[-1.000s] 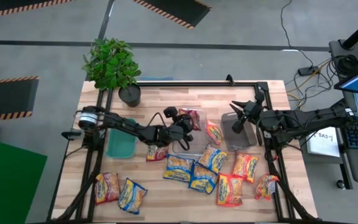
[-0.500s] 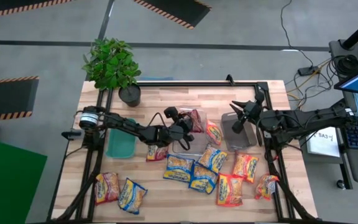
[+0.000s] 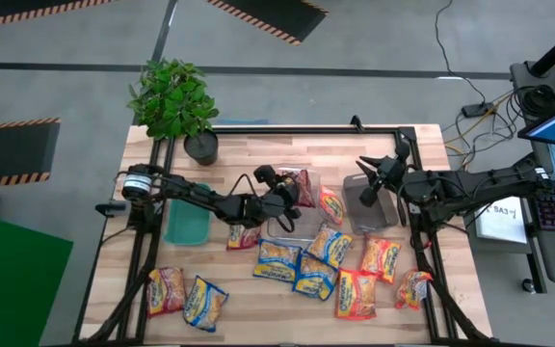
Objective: Sort Maruchan noodles
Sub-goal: Put the red noodle pack into the transparent bin, then put the orange noodle pack into the black bin
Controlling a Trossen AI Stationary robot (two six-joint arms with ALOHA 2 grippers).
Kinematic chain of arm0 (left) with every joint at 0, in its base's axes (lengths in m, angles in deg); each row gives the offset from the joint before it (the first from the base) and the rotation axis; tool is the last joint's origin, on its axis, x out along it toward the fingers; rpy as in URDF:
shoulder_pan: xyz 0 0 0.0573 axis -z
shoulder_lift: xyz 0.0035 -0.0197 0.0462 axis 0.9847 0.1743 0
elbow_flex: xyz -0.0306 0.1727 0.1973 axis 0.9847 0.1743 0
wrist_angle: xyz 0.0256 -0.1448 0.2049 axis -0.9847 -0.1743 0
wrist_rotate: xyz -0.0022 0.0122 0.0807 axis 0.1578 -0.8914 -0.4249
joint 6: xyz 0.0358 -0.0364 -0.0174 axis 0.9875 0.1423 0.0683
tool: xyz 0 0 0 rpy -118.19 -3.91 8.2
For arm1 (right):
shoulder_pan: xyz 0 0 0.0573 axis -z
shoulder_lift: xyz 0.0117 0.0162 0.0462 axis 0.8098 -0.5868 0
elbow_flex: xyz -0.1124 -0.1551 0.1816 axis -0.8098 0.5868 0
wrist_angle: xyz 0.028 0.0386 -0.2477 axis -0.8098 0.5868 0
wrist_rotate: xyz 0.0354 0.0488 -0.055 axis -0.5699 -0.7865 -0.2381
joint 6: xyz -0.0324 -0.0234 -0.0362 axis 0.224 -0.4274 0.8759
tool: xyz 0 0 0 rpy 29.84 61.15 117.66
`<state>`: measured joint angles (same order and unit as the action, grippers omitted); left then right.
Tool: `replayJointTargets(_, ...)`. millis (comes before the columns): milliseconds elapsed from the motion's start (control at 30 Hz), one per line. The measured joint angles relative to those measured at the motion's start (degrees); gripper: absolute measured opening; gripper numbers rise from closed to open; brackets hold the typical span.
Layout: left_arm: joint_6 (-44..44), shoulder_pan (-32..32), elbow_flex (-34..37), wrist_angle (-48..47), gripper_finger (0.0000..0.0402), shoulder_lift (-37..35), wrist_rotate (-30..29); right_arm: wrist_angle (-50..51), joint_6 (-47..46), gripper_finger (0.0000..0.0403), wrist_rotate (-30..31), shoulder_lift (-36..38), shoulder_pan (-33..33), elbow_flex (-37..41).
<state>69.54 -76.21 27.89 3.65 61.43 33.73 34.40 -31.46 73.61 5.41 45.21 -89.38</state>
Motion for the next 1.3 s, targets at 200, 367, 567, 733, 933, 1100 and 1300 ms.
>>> replayJointTargets(200, -0.2, 0.0, 0.0, -0.5, 0.0225, -0.9, -1.0, 0.0, -0.2, 0.0057, 0.0, 0.0, 0.0, 0.0)
replayJointTargets(367, -0.7, 0.1, -0.3, -4.1, 0.0244, -3.1, -1.0, 0.0, -0.7, 0.0057, 0.0, 0.0, 0.0, 0.0)
replayJointTargets(567, -10.3, -0.5, -4.7, -22.3, 0.0235, -4.1, 5.4, 0.0, -1.1, 0.0057, 0.0, 0.0, 0.0, 0.0)
replayJointTargets(733, -14.2, -0.7, -8.9, -31.7, 0.0225, -4.0, 8.4, 0.0, -1.5, 0.0057, 0.0, 0.0, 0.0, 0.0)
replayJointTargets(933, -13.4, -0.6, -13.7, -39.1, 0.0221, -4.0, 8.4, 0.0, -1.6, 0.0057, 0.0, 0.0, 0.0, 0.0)
replayJointTargets(1100, -11.7, 0.0, -13.9, -40.5, 0.0221, -4.9, 8.8, 0.0, -1.6, 0.0057, 0.0, 0.0, 0.0, 0.0)
replayJointTargets(1300, -10.7, 1.1, -12.5, -40.6, 0.0221, -6.3, 10.0, 0.2, -1.5, 0.0057, -0.1, 0.0, 0.0, 0.0)
